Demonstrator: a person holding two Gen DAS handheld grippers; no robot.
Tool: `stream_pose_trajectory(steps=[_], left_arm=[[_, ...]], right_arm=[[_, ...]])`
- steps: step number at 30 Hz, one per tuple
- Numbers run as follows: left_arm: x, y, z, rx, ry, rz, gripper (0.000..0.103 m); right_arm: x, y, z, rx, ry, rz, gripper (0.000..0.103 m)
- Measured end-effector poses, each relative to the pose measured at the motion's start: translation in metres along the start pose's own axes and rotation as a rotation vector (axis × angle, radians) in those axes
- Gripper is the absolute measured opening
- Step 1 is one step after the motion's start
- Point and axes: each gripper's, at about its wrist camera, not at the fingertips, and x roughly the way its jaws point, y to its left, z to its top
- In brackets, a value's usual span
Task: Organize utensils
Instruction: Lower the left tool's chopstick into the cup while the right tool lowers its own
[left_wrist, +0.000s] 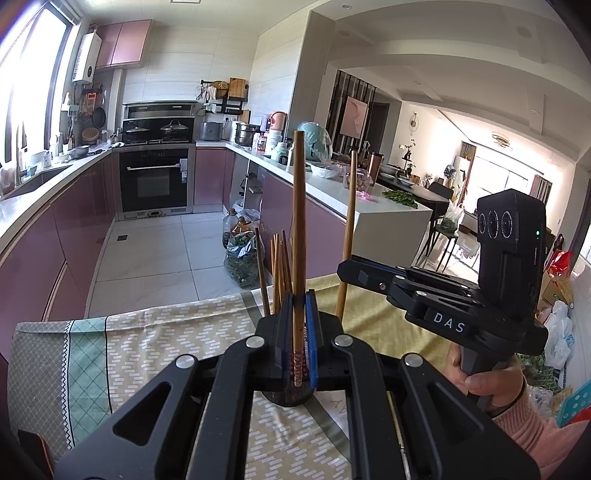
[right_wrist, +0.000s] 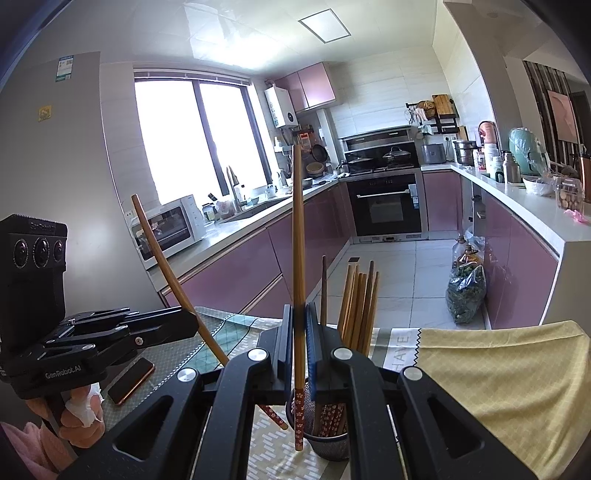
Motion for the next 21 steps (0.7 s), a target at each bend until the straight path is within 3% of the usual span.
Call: stream_pose_trajectory(steps=[21], left_arm=[[0.0083,-0.0024,0.0037,-0.004,0.004,0.003,0.007]], right_arm=[[0.0092,-0.0075,0.0045,0.022,-0.013,-0.027,0.006]])
